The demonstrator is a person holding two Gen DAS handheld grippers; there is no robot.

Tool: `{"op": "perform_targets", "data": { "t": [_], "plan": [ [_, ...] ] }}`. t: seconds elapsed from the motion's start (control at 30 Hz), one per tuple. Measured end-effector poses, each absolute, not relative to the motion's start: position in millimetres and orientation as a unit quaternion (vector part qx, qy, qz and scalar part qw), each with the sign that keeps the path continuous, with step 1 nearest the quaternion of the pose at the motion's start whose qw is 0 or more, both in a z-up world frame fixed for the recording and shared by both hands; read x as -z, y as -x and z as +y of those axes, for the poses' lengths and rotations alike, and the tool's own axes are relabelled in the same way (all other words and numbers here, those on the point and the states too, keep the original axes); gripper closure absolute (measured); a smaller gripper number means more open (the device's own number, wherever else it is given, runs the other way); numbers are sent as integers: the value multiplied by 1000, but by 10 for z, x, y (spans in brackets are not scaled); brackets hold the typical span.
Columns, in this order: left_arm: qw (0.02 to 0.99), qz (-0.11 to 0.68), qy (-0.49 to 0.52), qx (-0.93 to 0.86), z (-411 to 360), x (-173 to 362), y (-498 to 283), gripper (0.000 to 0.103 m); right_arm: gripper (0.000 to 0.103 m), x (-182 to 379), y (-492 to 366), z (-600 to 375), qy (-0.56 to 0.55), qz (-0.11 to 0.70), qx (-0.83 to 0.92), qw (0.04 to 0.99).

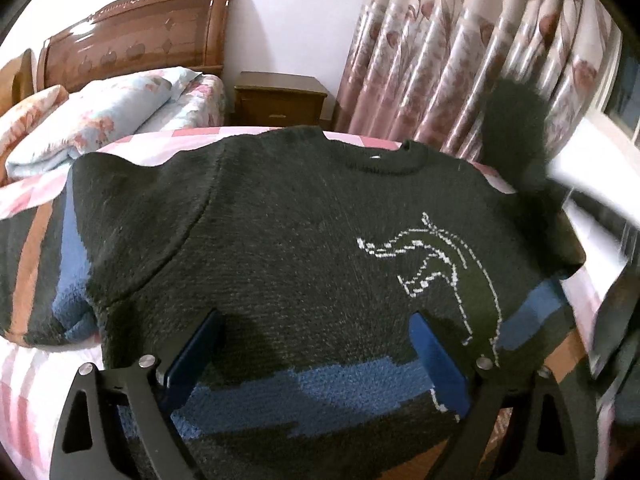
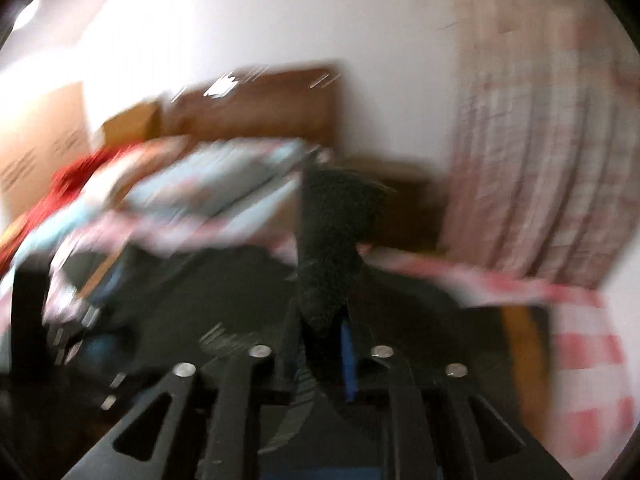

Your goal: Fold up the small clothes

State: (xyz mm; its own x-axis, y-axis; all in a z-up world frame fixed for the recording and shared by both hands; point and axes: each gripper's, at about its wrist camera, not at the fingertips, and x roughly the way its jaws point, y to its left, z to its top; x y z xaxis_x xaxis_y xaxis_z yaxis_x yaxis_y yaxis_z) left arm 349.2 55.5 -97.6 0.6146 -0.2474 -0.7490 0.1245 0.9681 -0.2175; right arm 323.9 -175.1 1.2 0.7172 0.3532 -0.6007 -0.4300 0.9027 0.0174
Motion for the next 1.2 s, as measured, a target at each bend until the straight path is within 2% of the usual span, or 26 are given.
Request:
{"op": "perform_targets", "data": {
  "t": [0.03, 0.07, 0.1, 0.23, 0.4, 0.57, 0.6, 0.63, 0.67, 0.7, 0.77, 0.9, 1.07, 1.2],
  "plan": [
    [896, 426, 75, 105, 561, 972, -3488, 7, 100, 95, -3213, -1625, 70, 327, -231, 914],
    [896, 425, 77, 106, 565, 969, -3484, 7, 16, 158, -3186, -1586, 72, 334, -238, 909],
    [896, 425, 79, 107, 569, 964, -3477, 7, 0, 185, -3117, -1612, 67, 335, -234, 910],
    [894, 421, 103, 116, 636, 950, -3477, 7, 0, 150, -2911, -2035, 38, 327, -184, 926],
    [878, 431, 154, 137, 570, 912, -3620, 9, 0, 271, -2580, -2430, 29, 356, -137, 924],
    [879, 449, 111, 113, 167, 904, -3928, 9, 0, 469, -2528, -2558, 29, 381, -112, 917],
    [879, 453, 95, 109, 73, 907, -3976, 12, 0, 440, -2515, -2588, 26, 371, -100, 923],
    [880, 454, 84, 113, -13, 896, -4000, 21, 0, 423, -2511, -2647, 20, 364, -94, 926],
    [879, 454, 77, 120, -79, 887, -4009, 61, 0, 409, -2498, -2725, 9, 360, -86, 929],
    [878, 461, 59, 114, -154, 883, -4021, 93, 0, 406, -2497, -2771, -2, 360, -78, 930],
    [881, 454, 59, 119, -158, 829, -3989, 95, 0, 401, -2509, -2985, -46, 353, -41, 933],
    [887, 408, 161, 143, 264, 513, -3851, 95, 0, 397, -2527, -3181, -100, 341, -17, 934],
    [907, 359, 181, 123, 748, 60, -3690, 96, 0, 433, -2913, -3049, -25, 399, 0, 916],
    [915, 352, 180, 78, 1079, 63, -3541, 98, 0, 471, -3165, -3044, 3, 416, 4, 909]
  ]
}}
